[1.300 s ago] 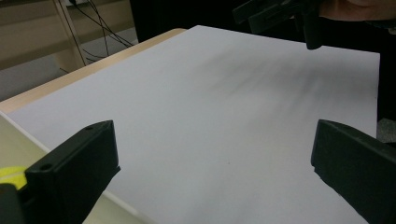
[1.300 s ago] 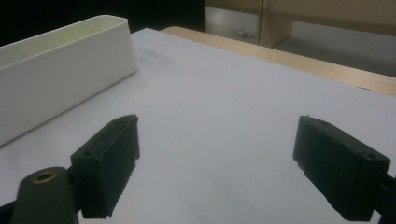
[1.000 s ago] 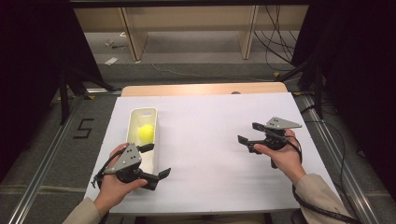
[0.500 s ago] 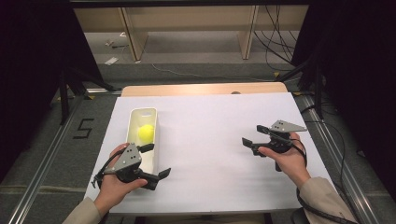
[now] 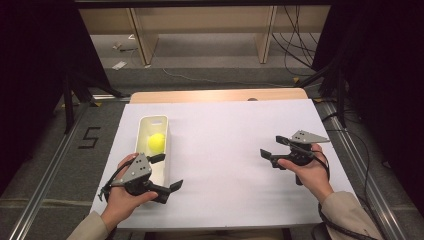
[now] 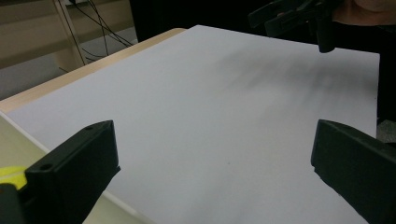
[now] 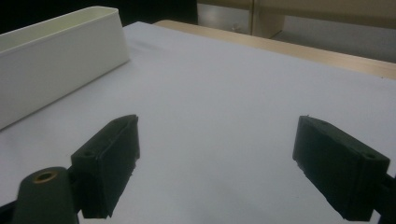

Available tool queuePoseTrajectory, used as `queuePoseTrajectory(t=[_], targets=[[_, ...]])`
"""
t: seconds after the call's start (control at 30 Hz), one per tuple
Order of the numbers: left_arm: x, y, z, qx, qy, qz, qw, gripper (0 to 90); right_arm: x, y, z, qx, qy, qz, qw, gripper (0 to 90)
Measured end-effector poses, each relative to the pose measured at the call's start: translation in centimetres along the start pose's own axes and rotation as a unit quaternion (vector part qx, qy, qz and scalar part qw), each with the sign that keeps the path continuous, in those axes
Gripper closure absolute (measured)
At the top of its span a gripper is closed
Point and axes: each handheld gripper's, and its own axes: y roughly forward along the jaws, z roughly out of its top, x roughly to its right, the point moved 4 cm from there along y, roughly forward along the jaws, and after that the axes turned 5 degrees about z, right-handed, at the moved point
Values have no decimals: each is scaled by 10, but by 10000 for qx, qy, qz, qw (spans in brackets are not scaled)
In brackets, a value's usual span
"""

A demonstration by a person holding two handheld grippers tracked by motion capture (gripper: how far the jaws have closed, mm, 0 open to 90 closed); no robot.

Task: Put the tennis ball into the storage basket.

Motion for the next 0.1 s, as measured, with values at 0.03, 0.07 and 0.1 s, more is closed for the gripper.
queuePoseTrajectory(t=[0.03, 0.07, 0.1], targets=[[0, 0, 0, 6, -5, -2, 10000, 4, 0, 0, 0, 2, 9, 3, 10000, 156], [0, 0, 0, 9, -9, -1, 10000, 4, 0, 0, 0, 6, 22, 9, 10000, 156], [0, 1, 1, 11, -13, -3, 10000, 4, 0, 0, 0, 18, 28, 14, 10000, 156]])
